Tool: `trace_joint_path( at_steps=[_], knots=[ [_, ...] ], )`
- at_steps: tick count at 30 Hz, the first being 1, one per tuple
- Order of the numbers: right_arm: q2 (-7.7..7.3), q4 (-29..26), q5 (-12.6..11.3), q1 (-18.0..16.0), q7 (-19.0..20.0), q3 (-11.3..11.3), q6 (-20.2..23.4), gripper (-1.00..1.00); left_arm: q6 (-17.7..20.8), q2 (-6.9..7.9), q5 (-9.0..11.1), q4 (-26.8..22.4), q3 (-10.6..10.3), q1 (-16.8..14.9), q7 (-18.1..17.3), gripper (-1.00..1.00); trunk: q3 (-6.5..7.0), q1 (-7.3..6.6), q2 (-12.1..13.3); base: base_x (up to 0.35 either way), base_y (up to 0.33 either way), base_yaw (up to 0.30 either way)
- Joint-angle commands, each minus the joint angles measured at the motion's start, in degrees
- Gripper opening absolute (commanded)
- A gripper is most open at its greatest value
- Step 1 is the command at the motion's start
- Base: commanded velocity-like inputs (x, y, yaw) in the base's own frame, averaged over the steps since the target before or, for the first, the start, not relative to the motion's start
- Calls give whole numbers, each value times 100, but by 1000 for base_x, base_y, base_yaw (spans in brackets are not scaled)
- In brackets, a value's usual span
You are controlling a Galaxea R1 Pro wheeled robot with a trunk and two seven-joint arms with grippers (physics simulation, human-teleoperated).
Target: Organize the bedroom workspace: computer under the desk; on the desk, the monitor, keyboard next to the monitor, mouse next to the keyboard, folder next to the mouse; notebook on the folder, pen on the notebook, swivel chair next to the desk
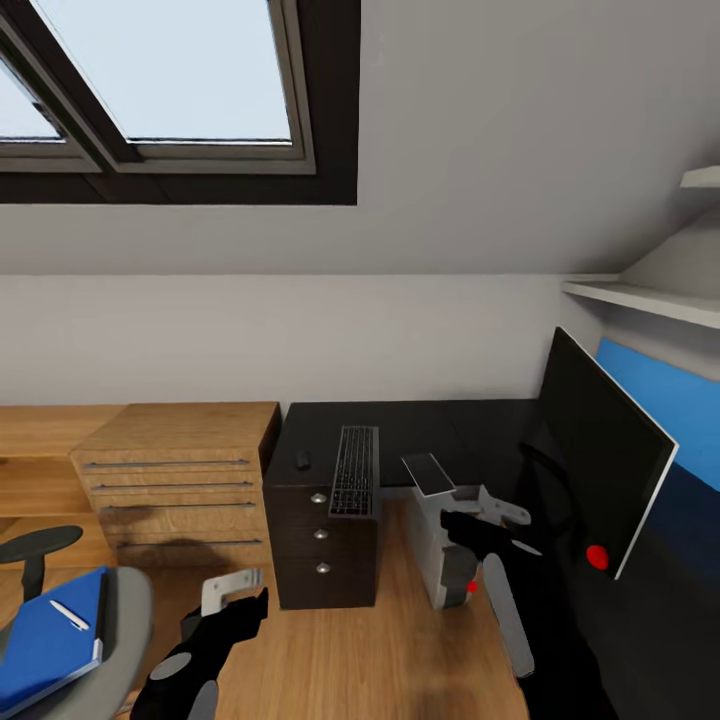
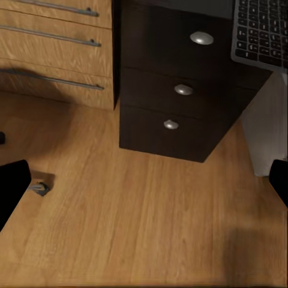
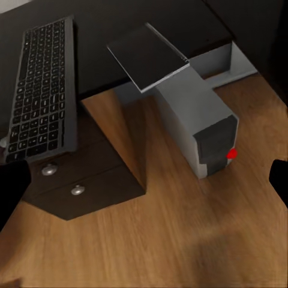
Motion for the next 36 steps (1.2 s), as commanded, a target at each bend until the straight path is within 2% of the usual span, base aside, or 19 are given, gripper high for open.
trace_joint_path(
  at_steps=[1,4,7,10,11,15,21,22,27,36],
  knots=[
    [3,-109,-152,21,-71,0,142,100,50,-37,60,-37,-3,-4,52,100,9,-20,34,0,0,0],
    [-9,-250,-410,135,-129,9,420,100,128,-128,59,-73,12,-5,52,100,63,-86,155,0,0,0],
    [-42,-204,-552,213,-161,9,526,100,168,-150,43,-76,38,-6,54,100,99,-130,235,0,0,-23],
    [-66,-187,-571,223,-165,7,436,100,169,-136,37,-94,51,-5,88,100,99,-130,235,0,0,-135],
    [-116,-135,-584,239,-171,6,260,100,166,-144,39,-112,40,-6,338,100,99,-130,235,0,0,-226],
    [-171,-79,-592,264,-181,-15,106,100,172,-144,49,-96,-92,-7,785,100,99,-130,235,0,0,-240],
    [-185,-69,-568,274,-175,-203,80,100,175,-135,52,-86,-131,-7,870,100,97,-130,235,0,0,-100],
    [-230,-68,-487,323,-164,-250,76,100,174,-134,52,-82,-137,-7,887,100,97,-130,235,0,0,-10],
    [-342,-67,-438,343,-157,-263,74,100,173,-137,53,-70,-138,-7,892,100,97,-130,235,0,0,-4],
    [-360,-69,-444,348,-140,-254,8,100,174,-148,47,-4,-188,-7,895,100,91,-130,235,0,0,-26]
  ],
)
